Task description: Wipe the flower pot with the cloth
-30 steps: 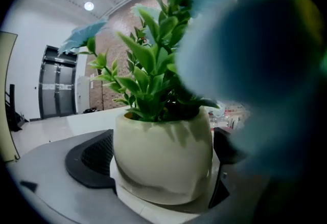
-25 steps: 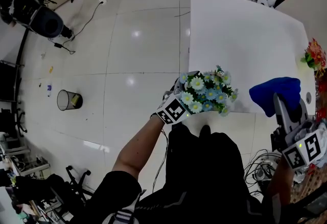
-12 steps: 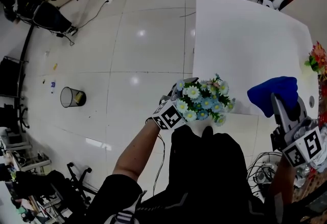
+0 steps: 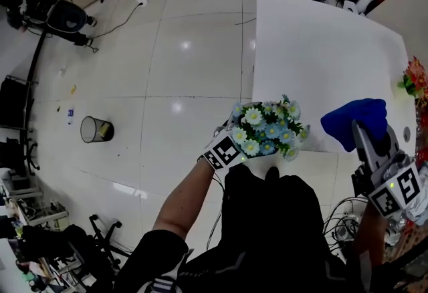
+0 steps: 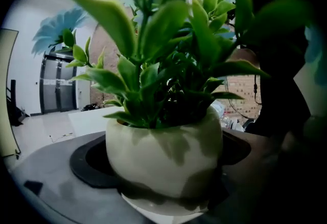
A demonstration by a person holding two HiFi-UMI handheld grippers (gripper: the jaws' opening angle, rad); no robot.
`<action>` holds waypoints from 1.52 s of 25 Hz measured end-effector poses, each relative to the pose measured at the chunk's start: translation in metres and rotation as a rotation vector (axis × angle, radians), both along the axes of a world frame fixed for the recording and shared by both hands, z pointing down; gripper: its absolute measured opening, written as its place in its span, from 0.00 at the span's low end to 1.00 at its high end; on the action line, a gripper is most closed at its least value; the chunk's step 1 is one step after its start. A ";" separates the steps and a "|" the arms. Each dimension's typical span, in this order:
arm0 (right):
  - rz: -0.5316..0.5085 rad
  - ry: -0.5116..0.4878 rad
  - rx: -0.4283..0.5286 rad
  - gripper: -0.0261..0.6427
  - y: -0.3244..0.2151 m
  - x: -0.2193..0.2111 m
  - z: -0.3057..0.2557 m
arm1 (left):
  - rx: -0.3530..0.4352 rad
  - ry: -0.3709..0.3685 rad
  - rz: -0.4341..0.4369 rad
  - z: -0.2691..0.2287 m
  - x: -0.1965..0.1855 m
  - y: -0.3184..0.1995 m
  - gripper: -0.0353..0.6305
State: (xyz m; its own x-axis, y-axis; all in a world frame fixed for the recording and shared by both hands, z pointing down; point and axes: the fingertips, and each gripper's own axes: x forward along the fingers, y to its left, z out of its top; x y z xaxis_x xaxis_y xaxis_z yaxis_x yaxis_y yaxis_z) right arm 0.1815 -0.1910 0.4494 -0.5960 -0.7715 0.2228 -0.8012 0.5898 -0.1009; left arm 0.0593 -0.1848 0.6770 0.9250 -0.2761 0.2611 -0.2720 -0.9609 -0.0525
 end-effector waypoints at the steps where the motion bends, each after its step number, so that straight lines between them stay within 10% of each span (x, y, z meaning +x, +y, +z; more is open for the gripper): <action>1: -0.002 -0.006 0.004 0.14 -0.001 -0.001 -0.006 | -0.009 0.013 -0.009 -0.009 0.000 -0.004 0.93; 10: -0.012 -0.071 0.106 0.14 -0.008 -0.008 -0.111 | -0.063 0.185 -0.054 -0.195 -0.013 -0.045 0.93; 19: -0.122 -0.084 0.242 0.14 0.004 -0.039 -0.207 | -0.001 0.135 -0.067 -0.356 -0.008 -0.057 0.93; 27: -0.307 -0.042 0.246 0.14 0.036 -0.079 -0.221 | 0.011 0.122 -0.075 -0.398 0.024 -0.052 0.93; 38: -0.289 -0.017 0.238 0.14 0.027 -0.086 -0.229 | 0.011 0.164 -0.019 -0.417 0.026 -0.038 0.93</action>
